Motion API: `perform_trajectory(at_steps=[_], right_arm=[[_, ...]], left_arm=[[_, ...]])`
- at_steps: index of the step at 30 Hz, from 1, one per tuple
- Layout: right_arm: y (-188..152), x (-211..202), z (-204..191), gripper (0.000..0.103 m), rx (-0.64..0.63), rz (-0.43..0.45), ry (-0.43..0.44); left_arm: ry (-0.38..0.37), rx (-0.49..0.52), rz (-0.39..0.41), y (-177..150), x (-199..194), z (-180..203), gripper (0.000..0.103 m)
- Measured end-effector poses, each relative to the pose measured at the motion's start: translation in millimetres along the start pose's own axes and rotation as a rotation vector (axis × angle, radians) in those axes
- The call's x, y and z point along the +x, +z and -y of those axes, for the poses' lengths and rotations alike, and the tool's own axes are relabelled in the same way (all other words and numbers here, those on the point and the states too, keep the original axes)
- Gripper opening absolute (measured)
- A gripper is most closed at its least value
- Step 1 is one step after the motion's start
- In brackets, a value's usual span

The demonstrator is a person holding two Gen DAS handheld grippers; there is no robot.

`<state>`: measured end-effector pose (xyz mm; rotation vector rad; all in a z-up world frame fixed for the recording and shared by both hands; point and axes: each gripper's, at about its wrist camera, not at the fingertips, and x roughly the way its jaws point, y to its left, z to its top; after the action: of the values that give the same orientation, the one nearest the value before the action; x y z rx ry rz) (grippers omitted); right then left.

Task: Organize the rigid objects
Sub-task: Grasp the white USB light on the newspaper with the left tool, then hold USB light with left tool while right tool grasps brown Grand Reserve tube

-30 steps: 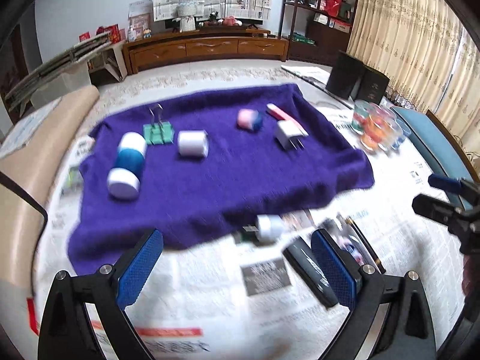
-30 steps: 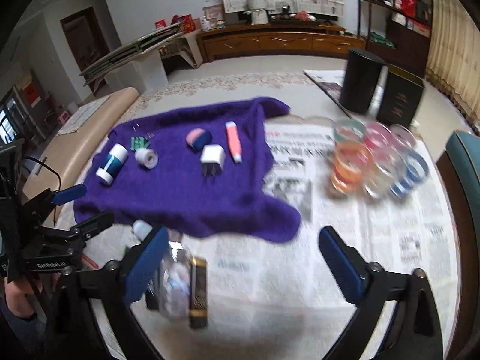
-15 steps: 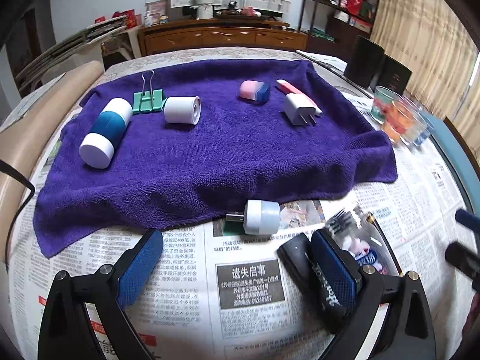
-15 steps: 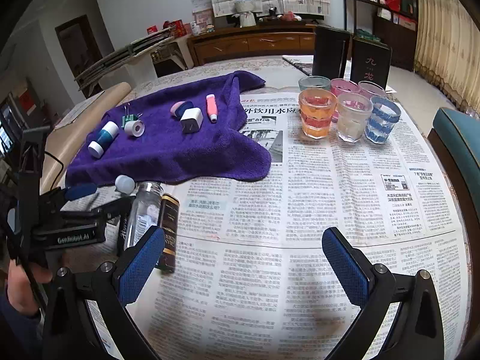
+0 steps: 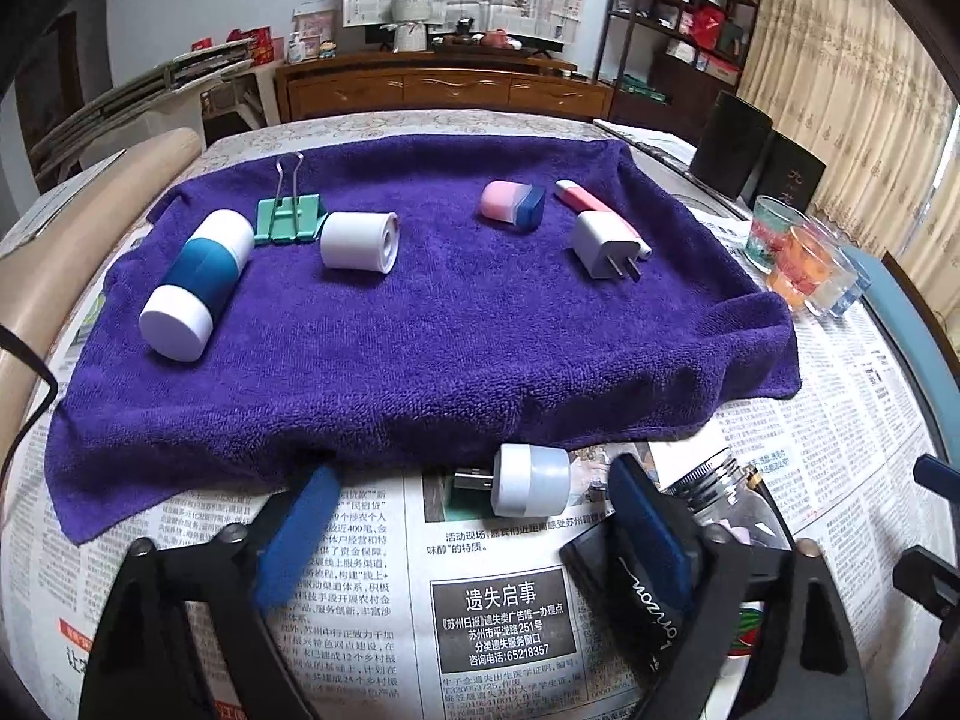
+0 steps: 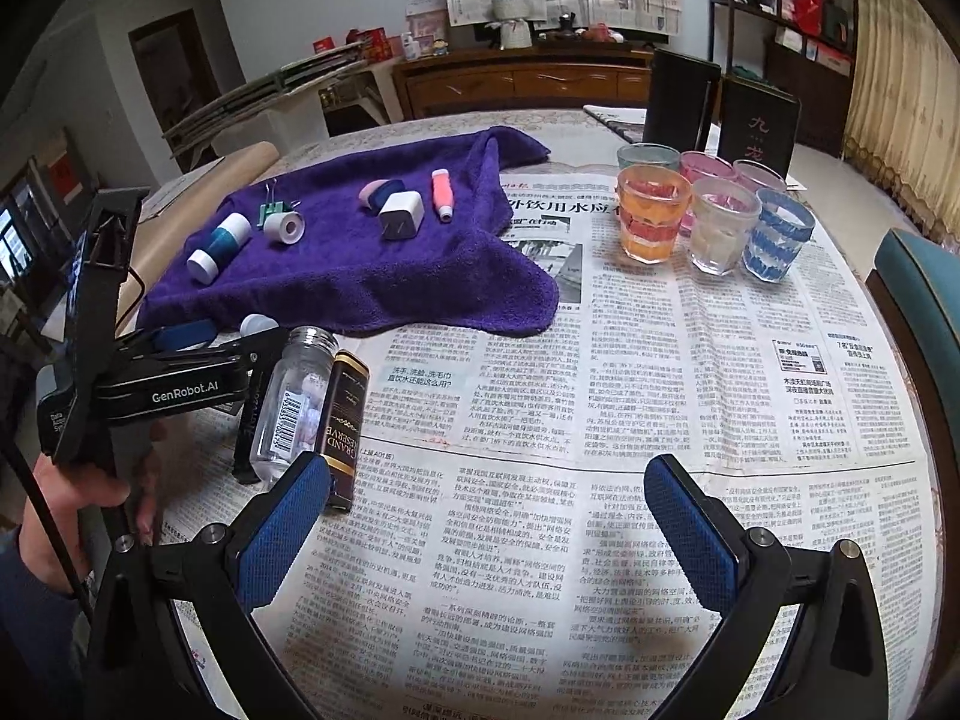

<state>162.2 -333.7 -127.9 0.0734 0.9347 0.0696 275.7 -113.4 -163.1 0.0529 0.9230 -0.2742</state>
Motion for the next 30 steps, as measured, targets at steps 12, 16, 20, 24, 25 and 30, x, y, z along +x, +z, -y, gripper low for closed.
perform_trajectory(at_steps=[12,16,20,24,25,30], right_arm=[[-2,2,3,0.103,0.004,-0.020,-0.002],[-3,4,2,0.103,-0.003,-0.028,-0.003],[-3,6,1,0.103,-0.005,-0.034,-0.006],[-3,7,1,0.103,-0.006,-0.037,-0.010],[-3,7,1,0.103,-0.006,-0.035,-0.009],[-4,8,-4,0.103,-0.019,-0.028,-0.004]], left_arm=[[0.009,0.066,-0.011,-2,-7,7,0.040],[0.004,0.067,-0.020,-3,-8,9,0.034],[0.012,0.074,-0.012,-6,-11,10,0.034],[0.016,0.063,0.000,-9,-19,6,0.034],[0.016,0.061,0.005,-9,-22,4,0.034],[0.007,0.045,0.016,-14,-34,-6,0.034]])
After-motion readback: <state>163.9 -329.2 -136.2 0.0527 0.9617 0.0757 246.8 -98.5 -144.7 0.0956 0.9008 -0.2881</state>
